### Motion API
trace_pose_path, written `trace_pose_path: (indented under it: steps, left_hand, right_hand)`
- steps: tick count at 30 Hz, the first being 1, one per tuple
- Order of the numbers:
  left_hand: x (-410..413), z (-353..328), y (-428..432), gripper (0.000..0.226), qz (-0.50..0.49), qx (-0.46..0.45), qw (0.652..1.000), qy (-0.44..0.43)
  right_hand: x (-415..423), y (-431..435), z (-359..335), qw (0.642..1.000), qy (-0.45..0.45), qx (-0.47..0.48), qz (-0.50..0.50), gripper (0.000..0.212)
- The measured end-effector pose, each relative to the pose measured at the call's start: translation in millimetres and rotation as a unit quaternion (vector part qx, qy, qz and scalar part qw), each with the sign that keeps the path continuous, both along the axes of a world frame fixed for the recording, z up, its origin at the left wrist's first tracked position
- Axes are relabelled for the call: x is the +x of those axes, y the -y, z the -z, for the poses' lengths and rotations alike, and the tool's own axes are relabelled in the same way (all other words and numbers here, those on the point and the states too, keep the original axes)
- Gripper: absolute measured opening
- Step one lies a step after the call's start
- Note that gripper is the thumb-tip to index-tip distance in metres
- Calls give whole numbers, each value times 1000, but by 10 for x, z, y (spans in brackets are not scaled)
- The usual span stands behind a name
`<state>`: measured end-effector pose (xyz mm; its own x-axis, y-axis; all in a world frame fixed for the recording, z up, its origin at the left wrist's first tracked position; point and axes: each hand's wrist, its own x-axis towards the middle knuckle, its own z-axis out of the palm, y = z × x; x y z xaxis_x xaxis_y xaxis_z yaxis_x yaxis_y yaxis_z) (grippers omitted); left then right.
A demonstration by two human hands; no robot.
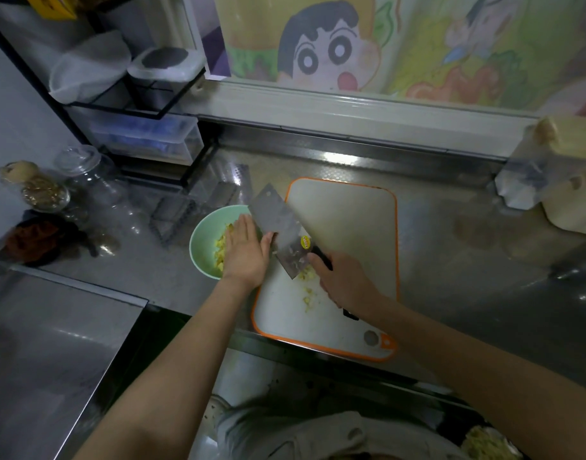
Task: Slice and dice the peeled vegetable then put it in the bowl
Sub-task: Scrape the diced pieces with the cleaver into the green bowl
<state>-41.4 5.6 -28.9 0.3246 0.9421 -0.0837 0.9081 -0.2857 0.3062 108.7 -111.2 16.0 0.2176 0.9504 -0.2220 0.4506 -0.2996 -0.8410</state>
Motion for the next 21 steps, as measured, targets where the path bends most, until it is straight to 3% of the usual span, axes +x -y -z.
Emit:
trace_pose_path:
  steps: [2, 5, 8, 11, 13, 17, 21]
  left_hand:
    - [-42, 13, 12, 57, -43, -27, 998, -27]
    - [-50, -28, 49, 57, -41, 27, 997, 66]
    - [-13, -129, 165, 65, 94, 113, 983, 109]
    - [19, -103, 290, 66, 203, 111, 970, 74]
    - [17, -24, 315, 68, 184, 95, 977, 55]
    - [-32, 27, 240, 58, 48, 39, 997, -35]
    - [-79, 1, 227, 43, 8, 54, 998, -6]
  right_hand:
    - [18, -6, 11, 1000, 10, 0, 1, 42]
    - [37, -36, 27, 1000, 4, -8, 8, 44]
    - [19, -86, 31, 998, -46, -25, 29, 42]
    - [-18, -143, 10, 992, -94, -33, 83, 41]
    - [-21, -180, -17, 988, -114, -30, 99, 40]
    - [37, -224, -39, 987, -124, -23, 103, 39]
    - [149, -232, 23, 993, -65, 7, 98, 39]
